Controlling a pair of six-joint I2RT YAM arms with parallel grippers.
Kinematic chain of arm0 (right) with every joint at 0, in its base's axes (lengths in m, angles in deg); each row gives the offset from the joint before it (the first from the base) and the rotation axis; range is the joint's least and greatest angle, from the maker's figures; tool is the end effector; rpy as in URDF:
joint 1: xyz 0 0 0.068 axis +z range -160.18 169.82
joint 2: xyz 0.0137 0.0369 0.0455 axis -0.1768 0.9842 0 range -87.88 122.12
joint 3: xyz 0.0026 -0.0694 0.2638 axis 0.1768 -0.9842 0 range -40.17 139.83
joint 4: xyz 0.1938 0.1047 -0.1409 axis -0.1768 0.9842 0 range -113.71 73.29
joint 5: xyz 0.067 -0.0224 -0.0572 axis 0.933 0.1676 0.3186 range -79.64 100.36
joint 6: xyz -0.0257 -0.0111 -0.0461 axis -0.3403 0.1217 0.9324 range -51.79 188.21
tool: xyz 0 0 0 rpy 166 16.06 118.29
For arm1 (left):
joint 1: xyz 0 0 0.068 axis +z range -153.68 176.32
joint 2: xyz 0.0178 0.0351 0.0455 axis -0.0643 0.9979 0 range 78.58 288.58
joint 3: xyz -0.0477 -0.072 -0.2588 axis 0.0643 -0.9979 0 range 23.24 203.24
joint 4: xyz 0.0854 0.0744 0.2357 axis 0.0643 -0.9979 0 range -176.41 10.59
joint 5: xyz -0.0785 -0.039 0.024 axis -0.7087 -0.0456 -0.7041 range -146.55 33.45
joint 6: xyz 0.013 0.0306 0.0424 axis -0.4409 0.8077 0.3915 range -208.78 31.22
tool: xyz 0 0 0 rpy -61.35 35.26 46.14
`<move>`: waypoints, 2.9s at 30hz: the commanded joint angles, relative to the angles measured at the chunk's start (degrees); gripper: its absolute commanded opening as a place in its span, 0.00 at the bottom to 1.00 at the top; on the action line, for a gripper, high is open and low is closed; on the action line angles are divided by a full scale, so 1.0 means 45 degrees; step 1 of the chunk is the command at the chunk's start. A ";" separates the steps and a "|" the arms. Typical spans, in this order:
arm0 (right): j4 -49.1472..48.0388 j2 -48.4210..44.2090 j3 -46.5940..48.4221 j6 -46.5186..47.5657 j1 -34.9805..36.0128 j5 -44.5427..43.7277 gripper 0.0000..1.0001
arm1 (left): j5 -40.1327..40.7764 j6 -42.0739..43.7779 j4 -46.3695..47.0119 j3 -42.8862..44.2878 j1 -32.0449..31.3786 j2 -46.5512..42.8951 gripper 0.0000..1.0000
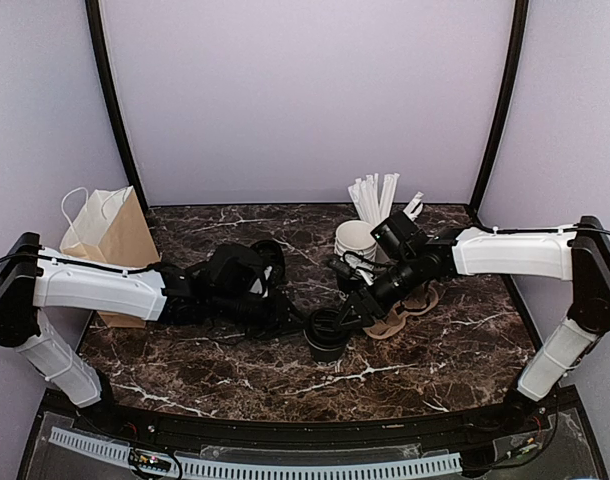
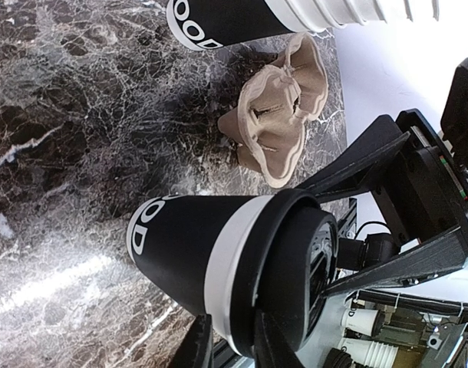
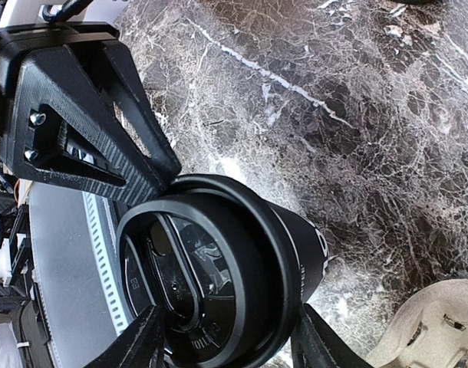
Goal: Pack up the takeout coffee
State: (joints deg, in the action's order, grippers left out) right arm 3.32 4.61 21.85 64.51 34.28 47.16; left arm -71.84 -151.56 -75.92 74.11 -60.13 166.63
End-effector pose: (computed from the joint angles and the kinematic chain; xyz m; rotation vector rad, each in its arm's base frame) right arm 0.2193 0.2451 0.2183 -1.1698 2.4072 1.1256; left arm 0.1761 -0.2824 0.2171 0.0415 2.5373 -1.3404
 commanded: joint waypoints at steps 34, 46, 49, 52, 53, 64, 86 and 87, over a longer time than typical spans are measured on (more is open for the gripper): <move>-0.0173 -0.0049 -0.1095 0.0744 -0.1188 0.1503 0.60 | 0.0554 0.2519 -0.3248 0.0921 0.0004 0.2535 0.09; 0.0351 -0.0733 -0.0830 0.0965 -0.1901 0.2337 0.67 | 0.1173 0.2993 -0.3446 0.1822 0.0011 0.1479 0.13; 0.0309 -0.0924 -0.0852 0.0879 -0.2122 0.2671 0.68 | 0.1194 0.3061 -0.3472 0.1787 0.0016 0.1579 0.13; 0.0120 -0.1006 -0.0971 0.0824 -0.2147 0.2584 0.67 | 0.1001 0.3130 -0.3310 0.1798 0.0015 0.1690 0.14; 0.0056 -0.0942 -0.1009 0.0823 -0.2150 0.2553 0.66 | 0.0939 0.3170 -0.3196 0.1820 0.0010 0.1773 0.13; -0.0188 0.0028 -0.1044 0.0166 -0.2170 0.2382 0.44 | -0.0118 0.3659 -0.2131 0.1979 0.0020 0.2035 0.14; -0.0910 0.1828 -0.2113 -0.1233 -0.2192 0.1968 0.28 | -0.1140 0.3092 -0.1707 0.0658 0.0284 0.3684 0.13; -0.0916 0.1844 -0.2148 -0.1284 -0.2204 0.1880 0.27 | -0.1205 0.2873 -0.1540 0.0526 0.0320 0.3731 0.13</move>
State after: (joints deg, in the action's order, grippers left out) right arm -0.70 7.71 16.04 60.18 22.74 67.18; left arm -77.63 -136.92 -77.67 82.68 -58.14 176.40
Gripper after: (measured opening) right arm 0.289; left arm 0.135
